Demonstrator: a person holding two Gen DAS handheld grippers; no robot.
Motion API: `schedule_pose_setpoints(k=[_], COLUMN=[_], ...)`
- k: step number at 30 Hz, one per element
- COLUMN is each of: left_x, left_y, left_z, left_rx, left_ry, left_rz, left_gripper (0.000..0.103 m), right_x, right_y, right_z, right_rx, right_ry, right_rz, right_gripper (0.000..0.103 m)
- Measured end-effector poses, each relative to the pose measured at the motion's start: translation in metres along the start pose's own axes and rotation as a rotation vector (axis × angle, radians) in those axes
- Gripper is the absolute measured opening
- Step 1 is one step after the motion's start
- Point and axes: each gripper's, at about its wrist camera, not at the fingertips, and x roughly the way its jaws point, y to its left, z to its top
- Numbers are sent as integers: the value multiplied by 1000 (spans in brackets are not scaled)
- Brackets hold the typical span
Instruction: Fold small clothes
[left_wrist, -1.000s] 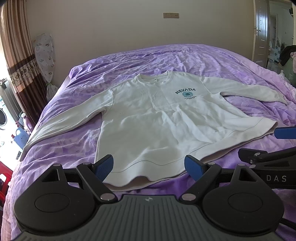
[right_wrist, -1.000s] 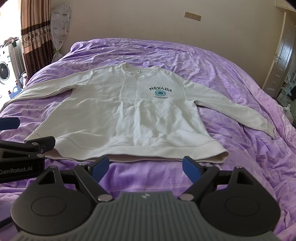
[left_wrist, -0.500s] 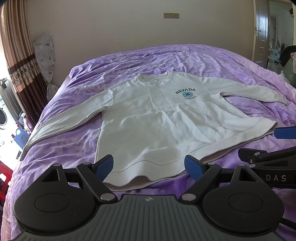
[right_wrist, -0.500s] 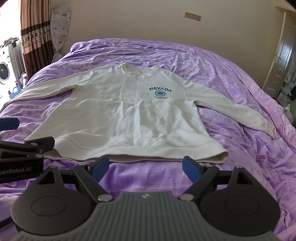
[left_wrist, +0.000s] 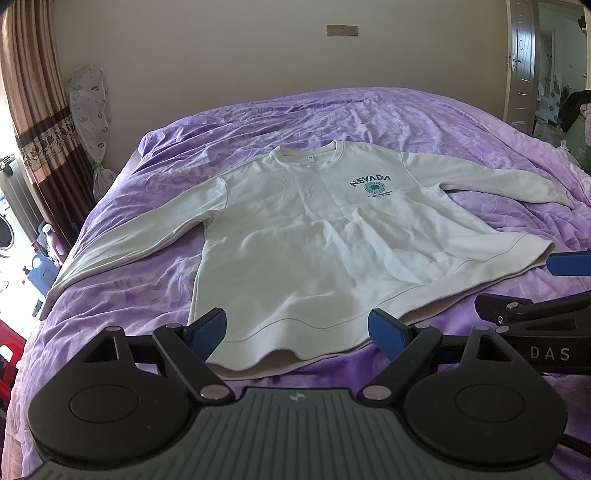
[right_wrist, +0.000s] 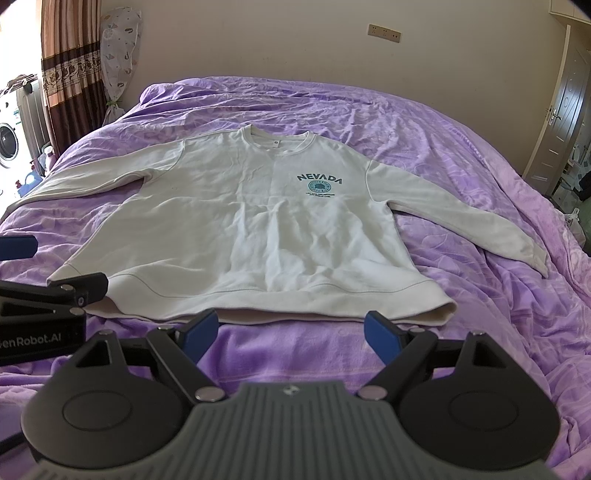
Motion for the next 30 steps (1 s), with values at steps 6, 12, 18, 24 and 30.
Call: schedule_pose_setpoints(k=[6,12,18,24,30], left_x=[0,0,0,0,3], left_y=[0,0,0,0,2], left_z=[0,0,0,0,-5], left_rx=[0,0,0,-1,-20], left_ry=[0,1,1,2,6], left_rz=[1,0,-1,-1,-12], left_gripper=[101,101,101,101,101], right_x=[0,1,1,2,6], right_y=[0,0,0,0,-1], right_z=[-1,2,1,1,0], right_rx=[1,2,0,0,-5], right_ry=[1,6,7,8,13], right_rz=[0,0,1,2,7], right_gripper=[82,82,82,82,82])
